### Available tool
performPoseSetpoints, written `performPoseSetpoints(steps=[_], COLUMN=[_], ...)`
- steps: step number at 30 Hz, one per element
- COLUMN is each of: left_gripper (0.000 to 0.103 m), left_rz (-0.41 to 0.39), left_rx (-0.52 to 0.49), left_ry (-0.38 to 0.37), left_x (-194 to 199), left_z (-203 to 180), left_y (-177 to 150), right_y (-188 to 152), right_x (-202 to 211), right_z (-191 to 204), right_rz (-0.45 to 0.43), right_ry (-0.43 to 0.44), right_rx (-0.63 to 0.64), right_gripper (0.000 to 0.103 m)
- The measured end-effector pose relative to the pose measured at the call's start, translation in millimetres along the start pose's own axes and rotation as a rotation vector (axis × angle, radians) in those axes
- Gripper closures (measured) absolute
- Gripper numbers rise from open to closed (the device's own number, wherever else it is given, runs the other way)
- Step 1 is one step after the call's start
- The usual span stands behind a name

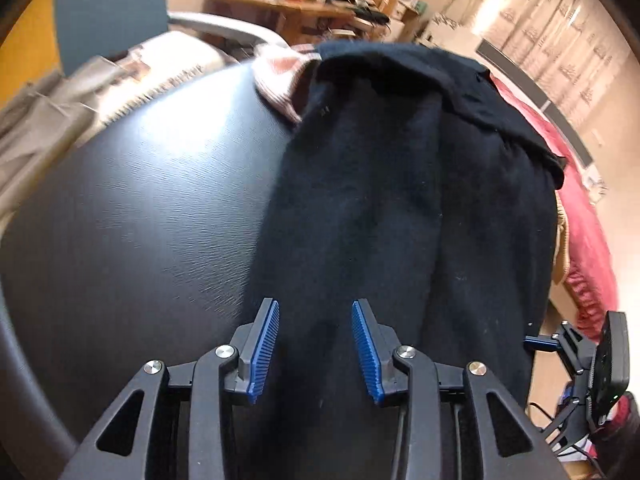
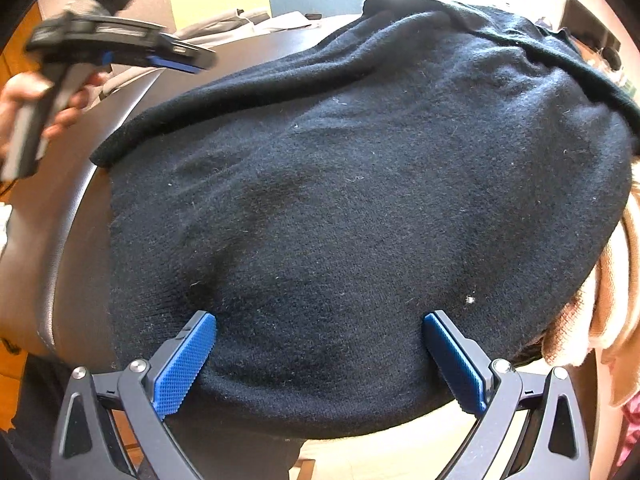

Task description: Fold clothes

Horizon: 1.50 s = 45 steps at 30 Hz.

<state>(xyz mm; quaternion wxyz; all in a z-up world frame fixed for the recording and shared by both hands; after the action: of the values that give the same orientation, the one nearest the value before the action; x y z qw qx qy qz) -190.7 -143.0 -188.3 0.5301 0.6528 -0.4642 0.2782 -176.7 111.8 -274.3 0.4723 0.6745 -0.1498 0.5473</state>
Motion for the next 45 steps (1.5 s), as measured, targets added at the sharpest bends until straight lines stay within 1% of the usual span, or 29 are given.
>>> performPoseSetpoints(steps=[1, 4, 7, 8, 10, 11, 12, 13, 14, 15, 16, 17, 18, 20, 22, 28, 32, 36, 37, 40, 42, 45], left_gripper=[0.064, 0.064, 0.063, 0.060, 0.047, 0.031, 0.027, 0.027, 0.034, 0.053, 0.070, 0.096, 0.096, 0.096, 0.097, 0.097, 0.097, 0.097, 0.097, 0.096, 0.092, 0.092], left_rz=[0.013, 0.043, 0.033, 0.027, 0.015, 0.009, 0.002, 0.007, 0.012, 0.018, 0.009, 0.003, -0.002, -0.023, -0.044, -0.068, -0.080, -0.116, -0.123, -0.141, -0.158, -0.184], left_rx=[-0.002, -0.042, -0.090, -0.108, -0.177, -0.212, -0.247, -0.249, -0.246, -0.214, -0.190, -0.177, -0.154, -0.122, -0.091, 0.047, 0.123, 0.237, 0.265, 0.345, 0.356, 0.370], left_ry=[-0.006, 0.037, 0.077, 0.099, 0.128, 0.142, 0.156, 0.164, 0.172, 0.158, 0.172, 0.191, 0.213, 0.225, 0.237, 0.248, 0.277, 0.278, 0.280, 0.253, 0.239, 0.220], left_x=[-7, -26, -39, -45, -53, -57, -61, -62, -63, -61, -56, -53, -49, -42, -34, 0, 25, 57, 65, 84, 93, 108], left_z=[1, 4, -1, -4, -15, -21, -27, -30, -32, -30, -26, -22, -16, -12, -9, -1, 1, 3, 2, -9, -23, -43], left_y=[3, 12, 27, 32, 31, 31, 30, 29, 28, 28, 29, 28, 24, 12, 1, -51, -94, -147, -161, -204, -222, -247], right_y=[1, 2, 6, 6, 7, 7, 6, 5, 6, 6, 7, 7, 7, 8, 3, -9, -11, -19, -20, -25, -38, -59], right_x=[-2, -8, -17, -19, -22, -24, -25, -26, -28, -31, -34, -35, -37, -41, -41, -44, -52, -56, -58, -61, -57, -49], right_z=[-5, -19, -37, -41, -51, -55, -59, -62, -69, -75, -81, -86, -91, -103, -106, -127, -150, -168, -176, -192, -194, -196], right_rz=[0.000, 0.003, 0.004, 0.004, 0.003, 0.001, -0.001, -0.003, -0.003, -0.003, -0.003, -0.004, -0.005, -0.008, -0.008, 0.002, 0.028, 0.017, 0.013, -0.001, -0.010, -0.020], right_ry=[0.003, 0.009, 0.015, 0.015, 0.016, 0.015, 0.015, 0.016, 0.016, 0.017, 0.017, 0.017, 0.017, 0.015, 0.015, 0.006, 0.001, -0.002, -0.002, -0.006, -0.010, -0.009], right_rx=[0.000, 0.002, 0.005, 0.006, 0.007, 0.007, 0.007, 0.007, 0.008, 0.008, 0.008, 0.008, 0.008, 0.009, 0.010, 0.009, 0.008, 0.008, 0.008, 0.006, 0.004, -0.002], right_gripper=[0.000, 0.000, 0.000, 0.000, 0.000, 0.000, 0.000, 0.000, 0.000, 0.000, 0.000, 0.000, 0.000, 0.000, 0.000, 0.000, 0.000, 0.000, 0.000, 0.000, 0.000, 0.000])
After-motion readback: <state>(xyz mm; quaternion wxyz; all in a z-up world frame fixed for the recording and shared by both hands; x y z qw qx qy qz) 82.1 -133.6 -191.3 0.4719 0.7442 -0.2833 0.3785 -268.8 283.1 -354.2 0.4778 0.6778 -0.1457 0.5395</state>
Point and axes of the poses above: each gripper's, at about its wrist camera, not at the fingertips, and x roughly against the way its jaws point, z to its left, y to its top, the point moved 8 cm from there along -x, roughly the way its jaws point, and after that the axes turned 2 degrees about x, right-handed, at the moved point
